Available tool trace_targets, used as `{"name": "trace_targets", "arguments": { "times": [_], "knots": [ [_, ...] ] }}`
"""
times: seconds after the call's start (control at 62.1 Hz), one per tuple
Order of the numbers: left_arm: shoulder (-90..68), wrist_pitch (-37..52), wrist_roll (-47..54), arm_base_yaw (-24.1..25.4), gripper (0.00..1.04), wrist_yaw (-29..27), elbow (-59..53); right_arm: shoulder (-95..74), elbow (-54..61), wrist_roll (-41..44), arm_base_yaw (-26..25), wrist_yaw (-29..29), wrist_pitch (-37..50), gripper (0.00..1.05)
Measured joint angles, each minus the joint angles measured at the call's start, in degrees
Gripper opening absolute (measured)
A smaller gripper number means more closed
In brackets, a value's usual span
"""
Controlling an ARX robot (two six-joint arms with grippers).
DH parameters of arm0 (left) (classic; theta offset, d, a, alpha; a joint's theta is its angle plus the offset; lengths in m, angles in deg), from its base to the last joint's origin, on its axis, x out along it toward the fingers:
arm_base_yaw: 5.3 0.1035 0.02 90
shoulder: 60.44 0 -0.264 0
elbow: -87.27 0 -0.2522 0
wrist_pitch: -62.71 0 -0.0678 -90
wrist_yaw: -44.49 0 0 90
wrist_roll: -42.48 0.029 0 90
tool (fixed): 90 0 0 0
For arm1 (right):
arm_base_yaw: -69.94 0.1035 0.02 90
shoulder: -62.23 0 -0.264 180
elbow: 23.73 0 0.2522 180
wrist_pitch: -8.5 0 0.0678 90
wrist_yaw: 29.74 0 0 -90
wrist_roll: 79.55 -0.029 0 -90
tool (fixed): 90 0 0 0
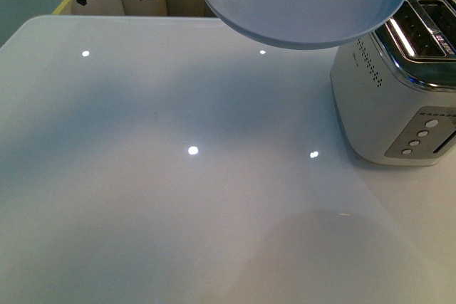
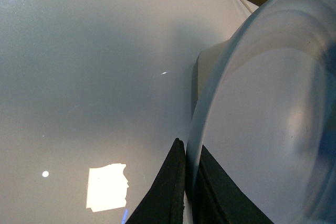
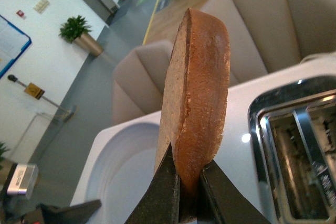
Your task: Left arm holds plate, right arm toasts bread
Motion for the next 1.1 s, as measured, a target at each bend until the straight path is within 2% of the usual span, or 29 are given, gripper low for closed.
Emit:
{"name": "trace_targets", "arguments": {
  "times": [0.129, 0.29, 0.532, 1.095],
  "knots": [
    [0.0, 0.0, 0.0, 0.0, 0.03, 0.0, 0.0, -1.01, -5.05, 9.53, -0.13, 4.92, -5.51, 0.03],
    [0.0, -0.02, 0.0, 0.0, 0.03, 0.0, 0.0, -5.29, -10.21, 22.56, -0.09, 7.5, -10.8, 0.03],
    [0.0, -0.02, 0.0, 0.0, 0.03, 0.02, 0.0, -12.9, -13.38, 33.75, 0.15, 10.64, -14.84, 0.03],
    [0.0, -0.02, 0.0, 0.0, 0.03, 0.02, 0.0, -18.8, -11.93, 35.21, 1.46, 12.33, -15.39, 0.03]
  ]
}}
